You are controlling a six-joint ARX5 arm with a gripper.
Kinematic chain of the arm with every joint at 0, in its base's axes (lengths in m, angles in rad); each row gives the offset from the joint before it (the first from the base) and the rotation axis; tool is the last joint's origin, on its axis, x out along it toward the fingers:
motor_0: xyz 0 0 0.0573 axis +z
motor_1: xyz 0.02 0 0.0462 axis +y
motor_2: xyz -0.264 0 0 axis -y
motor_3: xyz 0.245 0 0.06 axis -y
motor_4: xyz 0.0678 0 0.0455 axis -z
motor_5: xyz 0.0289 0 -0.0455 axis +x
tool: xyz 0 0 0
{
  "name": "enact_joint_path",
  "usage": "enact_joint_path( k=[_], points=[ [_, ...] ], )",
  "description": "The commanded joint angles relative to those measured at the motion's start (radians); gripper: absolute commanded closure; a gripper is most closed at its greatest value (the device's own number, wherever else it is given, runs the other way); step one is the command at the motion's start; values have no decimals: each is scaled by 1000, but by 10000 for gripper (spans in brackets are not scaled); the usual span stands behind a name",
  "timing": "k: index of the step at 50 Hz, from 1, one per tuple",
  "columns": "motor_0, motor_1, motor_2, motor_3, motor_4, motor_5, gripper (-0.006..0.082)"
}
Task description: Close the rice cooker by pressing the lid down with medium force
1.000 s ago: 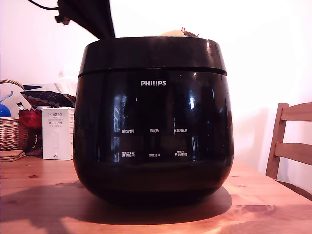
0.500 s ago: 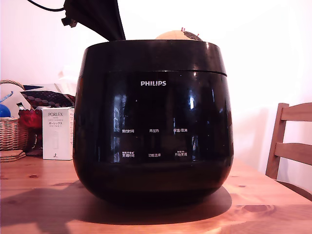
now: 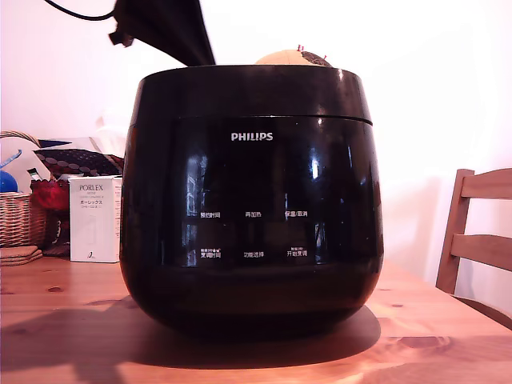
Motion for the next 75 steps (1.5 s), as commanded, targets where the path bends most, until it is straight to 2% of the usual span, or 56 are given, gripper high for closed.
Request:
enact_joint_path(
  k=[1, 14, 25, 45, 75],
  points=[
    [0, 25, -69, 2, -24, -18, 791],
    [25, -108, -69, 133, -33, -31, 791],
    [45, -199, -69, 264, -91, -52, 791],
    [129, -269, -69, 292, -227, -51, 791],
    [422, -298, -69, 313, -314, -32, 791]
  ],
)
